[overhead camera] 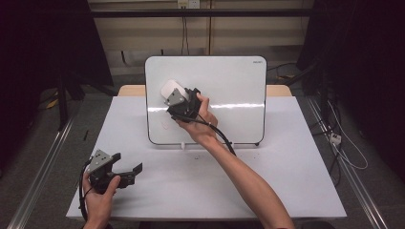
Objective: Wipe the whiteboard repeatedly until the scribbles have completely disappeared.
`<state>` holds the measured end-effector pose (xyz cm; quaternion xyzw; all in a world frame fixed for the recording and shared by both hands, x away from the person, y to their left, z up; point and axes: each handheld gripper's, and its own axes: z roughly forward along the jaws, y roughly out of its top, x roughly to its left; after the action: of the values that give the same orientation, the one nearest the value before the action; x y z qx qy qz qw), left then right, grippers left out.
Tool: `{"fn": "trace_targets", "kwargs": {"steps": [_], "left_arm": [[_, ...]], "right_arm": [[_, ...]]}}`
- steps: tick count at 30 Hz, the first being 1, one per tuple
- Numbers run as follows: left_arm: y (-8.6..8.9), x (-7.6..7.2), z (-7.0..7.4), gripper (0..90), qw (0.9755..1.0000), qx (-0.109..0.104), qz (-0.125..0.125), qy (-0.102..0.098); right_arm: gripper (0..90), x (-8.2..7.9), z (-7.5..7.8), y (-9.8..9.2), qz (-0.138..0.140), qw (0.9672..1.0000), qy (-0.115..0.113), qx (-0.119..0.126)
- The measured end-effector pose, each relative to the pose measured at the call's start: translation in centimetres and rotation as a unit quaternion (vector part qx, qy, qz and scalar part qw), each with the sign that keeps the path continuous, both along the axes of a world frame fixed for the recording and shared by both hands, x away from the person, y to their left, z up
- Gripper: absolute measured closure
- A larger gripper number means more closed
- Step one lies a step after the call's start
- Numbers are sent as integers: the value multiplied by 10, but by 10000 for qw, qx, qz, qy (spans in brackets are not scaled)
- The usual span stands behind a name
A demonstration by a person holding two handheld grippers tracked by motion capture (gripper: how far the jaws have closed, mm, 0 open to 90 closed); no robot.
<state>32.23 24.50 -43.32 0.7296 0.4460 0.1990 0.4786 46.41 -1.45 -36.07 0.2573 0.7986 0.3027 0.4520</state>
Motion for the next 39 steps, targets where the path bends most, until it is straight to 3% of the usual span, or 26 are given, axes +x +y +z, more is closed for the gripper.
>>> {"fn": "trace_targets", "kwargs": {"steps": [10,20,22,30,39], "left_arm": [[0,0,0,60,10000,-2,-1,14],[0,-1,0,60,10000,1,3,2],[0,-1,0,60,10000,-5,-2,2],[-2,0,0,60,10000,31,-2,5],[0,1,-1,60,10000,18,-8,32]], "right_arm": [[317,-18,-24,17,267,9994,64,-220],[317,-35,-44,22,483,9979,103,-415],[317,-41,-51,25,628,9961,148,-598],[317,-52,-66,35,824,9931,170,-822],[317,-53,-64,30,999,9911,235,-851]]}}
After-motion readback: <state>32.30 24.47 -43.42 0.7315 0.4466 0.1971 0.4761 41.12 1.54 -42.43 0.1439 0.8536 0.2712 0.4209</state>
